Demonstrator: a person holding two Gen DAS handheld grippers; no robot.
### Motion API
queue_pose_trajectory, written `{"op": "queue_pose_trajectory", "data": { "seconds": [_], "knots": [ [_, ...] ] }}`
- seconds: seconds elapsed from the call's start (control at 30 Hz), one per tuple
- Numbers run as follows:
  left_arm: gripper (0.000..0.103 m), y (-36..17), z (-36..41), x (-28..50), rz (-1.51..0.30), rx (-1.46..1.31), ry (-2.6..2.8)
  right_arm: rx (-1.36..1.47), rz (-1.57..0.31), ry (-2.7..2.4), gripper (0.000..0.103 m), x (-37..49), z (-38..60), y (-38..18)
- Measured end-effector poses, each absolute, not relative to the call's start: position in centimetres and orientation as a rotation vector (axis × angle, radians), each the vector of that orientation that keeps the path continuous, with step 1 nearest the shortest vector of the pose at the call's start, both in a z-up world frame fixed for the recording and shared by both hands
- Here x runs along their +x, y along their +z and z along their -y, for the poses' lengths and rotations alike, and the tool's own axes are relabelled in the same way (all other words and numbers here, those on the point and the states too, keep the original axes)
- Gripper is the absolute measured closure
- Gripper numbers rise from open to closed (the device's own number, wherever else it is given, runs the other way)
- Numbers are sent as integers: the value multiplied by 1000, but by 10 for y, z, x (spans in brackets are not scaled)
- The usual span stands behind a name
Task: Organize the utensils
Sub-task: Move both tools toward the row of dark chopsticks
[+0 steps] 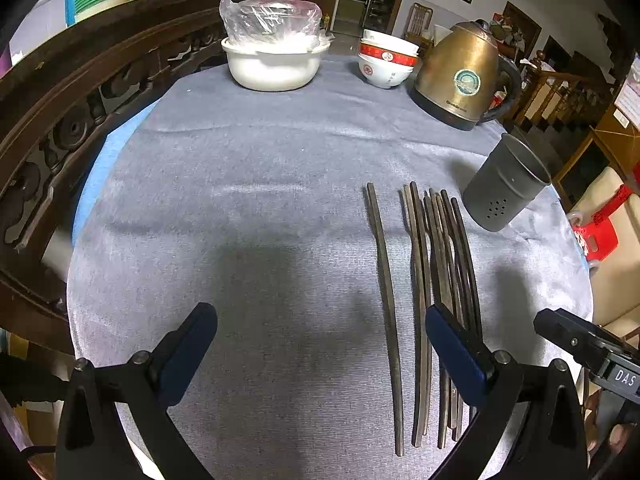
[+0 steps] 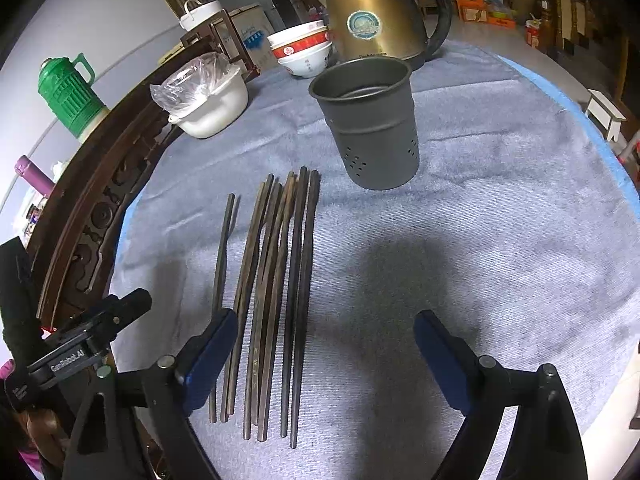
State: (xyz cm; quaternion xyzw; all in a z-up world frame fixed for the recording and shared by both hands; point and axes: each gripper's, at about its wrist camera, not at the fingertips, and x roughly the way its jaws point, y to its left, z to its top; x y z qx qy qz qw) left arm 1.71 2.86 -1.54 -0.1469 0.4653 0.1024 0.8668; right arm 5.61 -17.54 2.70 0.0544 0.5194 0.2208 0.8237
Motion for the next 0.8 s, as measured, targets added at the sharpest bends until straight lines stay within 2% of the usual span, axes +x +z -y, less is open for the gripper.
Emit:
{"op": "queue_pose_trajectory", "data": {
  "seconds": [0.13, 0.57, 0.67, 0.73, 0.8],
  "knots": [
    [0, -15, -31, 15, -973, -321, 211, 107, -1112, 470, 15, 59, 174, 27],
    [1, -14, -29, 16, -993, -319, 194, 98, -1124, 474, 15, 60, 171, 25],
    [10, -19, -33, 18, -1030, -328, 203, 88, -1163, 476, 29, 71, 167, 19],
    [13, -25, -38, 18, -1058, -352, 204, 77, -1196, 477, 43, 83, 161, 14],
    [13, -29, -42, 18, -1070, -379, 202, 69, -1228, 473, 49, 95, 157, 7]
  ]
}}
